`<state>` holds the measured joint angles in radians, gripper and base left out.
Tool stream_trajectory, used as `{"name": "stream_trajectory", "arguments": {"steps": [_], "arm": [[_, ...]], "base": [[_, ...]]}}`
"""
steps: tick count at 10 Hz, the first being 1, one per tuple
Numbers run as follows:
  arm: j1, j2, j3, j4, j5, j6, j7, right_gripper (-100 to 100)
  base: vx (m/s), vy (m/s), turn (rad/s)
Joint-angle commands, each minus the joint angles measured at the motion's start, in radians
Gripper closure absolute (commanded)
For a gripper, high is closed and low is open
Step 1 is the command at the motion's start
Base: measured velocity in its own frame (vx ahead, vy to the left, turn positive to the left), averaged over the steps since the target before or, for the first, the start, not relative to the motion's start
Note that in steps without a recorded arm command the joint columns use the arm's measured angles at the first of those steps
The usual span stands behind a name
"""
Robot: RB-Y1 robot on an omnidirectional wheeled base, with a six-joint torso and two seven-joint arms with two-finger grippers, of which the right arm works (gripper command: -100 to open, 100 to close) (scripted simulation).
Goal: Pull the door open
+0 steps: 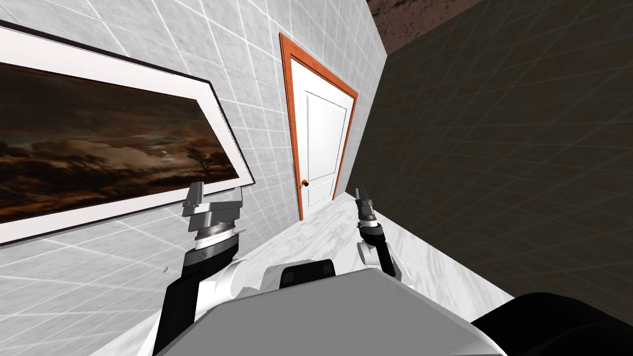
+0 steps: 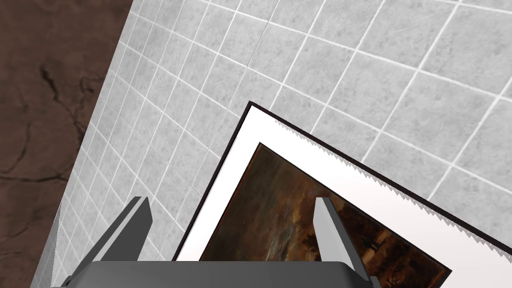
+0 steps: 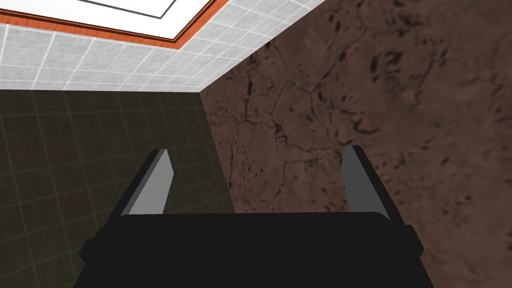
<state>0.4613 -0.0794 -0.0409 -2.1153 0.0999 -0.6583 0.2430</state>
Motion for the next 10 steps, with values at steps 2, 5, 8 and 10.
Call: {"name": "stream_trajectory", "arguments": {"steps": [2, 5, 8, 10], "arm": [[-0.023, 0.0, 0.011, 0.066, 0.034, -0.006, 0.056, -100], [-0.048, -0.004, 0.017, 0.154, 0.073, -0.021, 0.12, -100], [-0.074, -0.007, 0.023, 0.244, 0.113, -0.038, 0.187, -100], [-0.091, -0.009, 0.027, 0.309, 0.14, -0.049, 0.232, -100]], "base": [[0.096, 0.007, 0.006], [0.09, -0.004, 0.008], [0.104, 0.012, 0.009], [0.103, 0.001, 0.009]]}}
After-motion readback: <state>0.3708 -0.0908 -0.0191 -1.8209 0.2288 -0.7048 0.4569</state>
